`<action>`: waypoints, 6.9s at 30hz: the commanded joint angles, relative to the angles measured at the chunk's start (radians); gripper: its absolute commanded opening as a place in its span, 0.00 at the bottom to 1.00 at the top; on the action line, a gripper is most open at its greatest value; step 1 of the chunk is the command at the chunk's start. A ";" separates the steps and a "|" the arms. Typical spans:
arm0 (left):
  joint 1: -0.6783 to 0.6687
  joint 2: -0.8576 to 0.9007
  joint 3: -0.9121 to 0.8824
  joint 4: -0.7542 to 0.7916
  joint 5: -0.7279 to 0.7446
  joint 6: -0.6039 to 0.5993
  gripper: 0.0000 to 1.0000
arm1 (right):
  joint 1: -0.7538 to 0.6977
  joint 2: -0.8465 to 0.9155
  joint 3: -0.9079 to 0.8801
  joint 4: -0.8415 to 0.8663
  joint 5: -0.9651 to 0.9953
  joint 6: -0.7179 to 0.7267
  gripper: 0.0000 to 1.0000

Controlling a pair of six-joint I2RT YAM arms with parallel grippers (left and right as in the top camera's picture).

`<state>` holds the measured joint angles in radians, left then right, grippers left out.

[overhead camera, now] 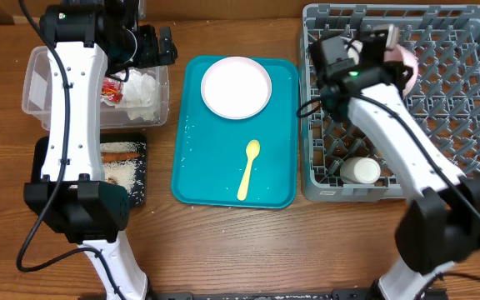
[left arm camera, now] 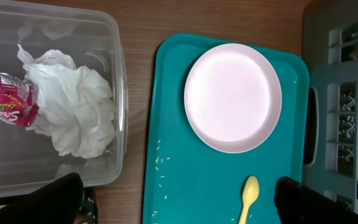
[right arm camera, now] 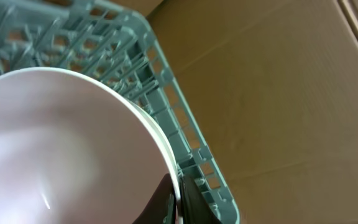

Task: Sort waste into correct bins and load items into the dishwasher
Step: 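Place the pink bowl upright in the dish rack, then move the right gripper to the pink plate and grasp its edge, then carry the pink plate right and stand it in the dish rack, then move the right gripper to the yellow spoon on the teal tray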

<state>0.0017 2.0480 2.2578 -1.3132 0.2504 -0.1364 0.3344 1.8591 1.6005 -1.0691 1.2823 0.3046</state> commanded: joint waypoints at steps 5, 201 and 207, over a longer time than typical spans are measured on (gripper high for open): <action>-0.001 -0.004 0.016 0.001 0.001 -0.010 1.00 | 0.019 0.131 0.003 -0.043 0.090 -0.002 0.04; -0.001 -0.004 0.016 0.001 0.001 -0.010 1.00 | 0.076 -0.094 0.299 -0.129 -1.361 0.161 0.72; -0.001 -0.004 0.016 0.001 0.001 -0.010 1.00 | 0.174 -0.021 0.106 -0.029 -1.352 0.382 0.66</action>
<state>0.0017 2.0480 2.2578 -1.3128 0.2504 -0.1364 0.4850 1.7943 1.8000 -1.1267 -0.0208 0.5400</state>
